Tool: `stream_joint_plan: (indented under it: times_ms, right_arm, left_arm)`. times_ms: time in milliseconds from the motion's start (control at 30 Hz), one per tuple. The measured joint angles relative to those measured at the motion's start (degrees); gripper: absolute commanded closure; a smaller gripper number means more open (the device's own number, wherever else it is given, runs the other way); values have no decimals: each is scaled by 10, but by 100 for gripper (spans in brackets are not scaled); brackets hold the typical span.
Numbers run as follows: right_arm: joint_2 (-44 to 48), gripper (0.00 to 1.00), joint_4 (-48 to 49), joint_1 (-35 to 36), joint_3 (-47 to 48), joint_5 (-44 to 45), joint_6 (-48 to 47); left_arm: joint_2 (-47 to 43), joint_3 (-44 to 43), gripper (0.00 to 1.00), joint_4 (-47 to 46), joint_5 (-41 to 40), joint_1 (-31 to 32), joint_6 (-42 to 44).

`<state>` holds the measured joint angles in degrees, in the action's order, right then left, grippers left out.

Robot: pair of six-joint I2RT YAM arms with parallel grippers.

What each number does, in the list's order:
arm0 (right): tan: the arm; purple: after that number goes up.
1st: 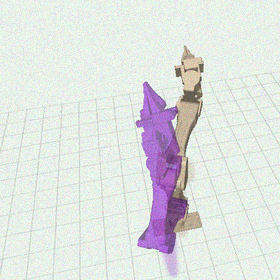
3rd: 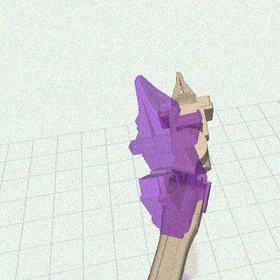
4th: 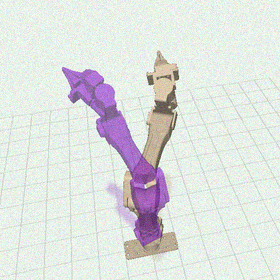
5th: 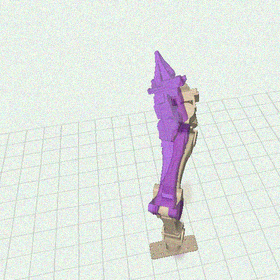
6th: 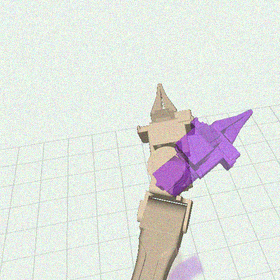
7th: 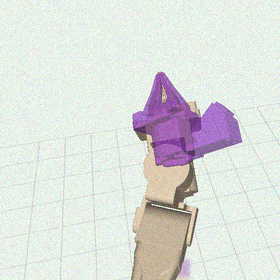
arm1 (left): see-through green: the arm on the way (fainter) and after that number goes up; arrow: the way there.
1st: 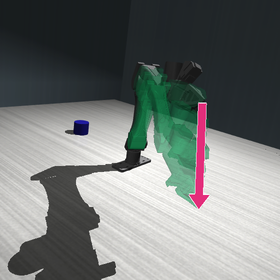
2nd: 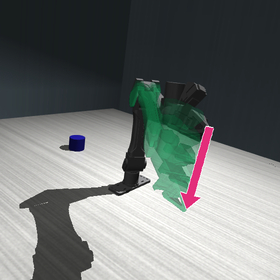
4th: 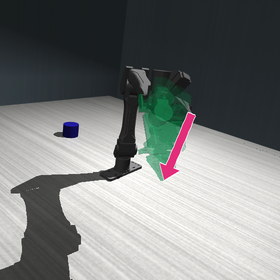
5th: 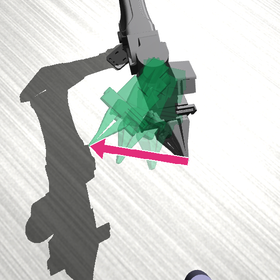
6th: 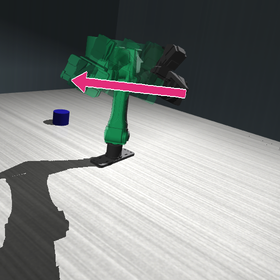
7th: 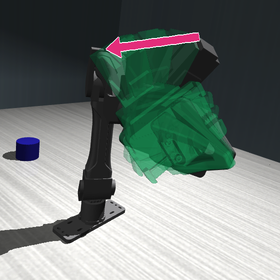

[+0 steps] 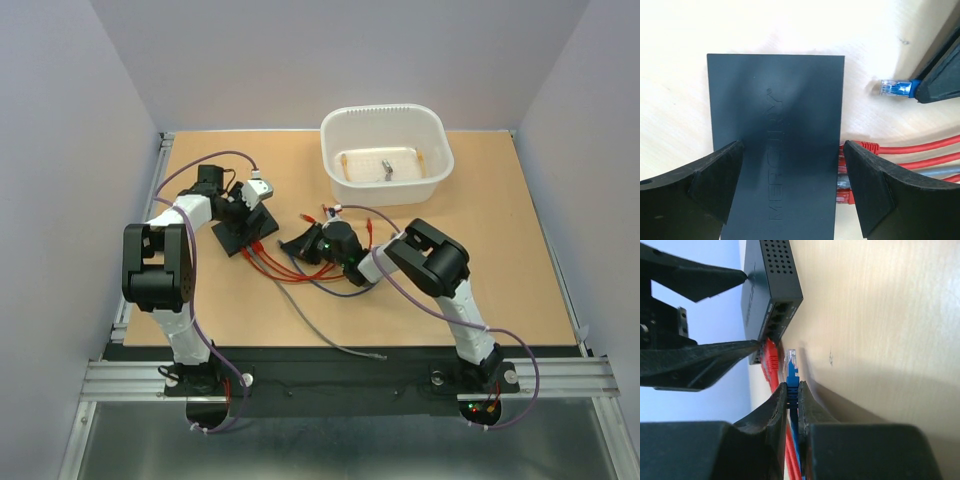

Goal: Pull the plug from the switch port

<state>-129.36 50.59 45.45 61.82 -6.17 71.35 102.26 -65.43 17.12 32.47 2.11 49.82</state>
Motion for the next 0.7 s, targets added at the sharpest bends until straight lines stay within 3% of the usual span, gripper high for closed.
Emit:
stream_joint_plan:
  times_ms: [367, 700]
  right_arm:
    - [38, 100, -62, -3, 4, 64, -164]
    - [41, 100, -90, -16, 83, 127, -277]
  left_arm:
    - [0, -6, 7, 25, 28, 0, -7]
    - [0, -8, 7, 31, 34, 0, -14]
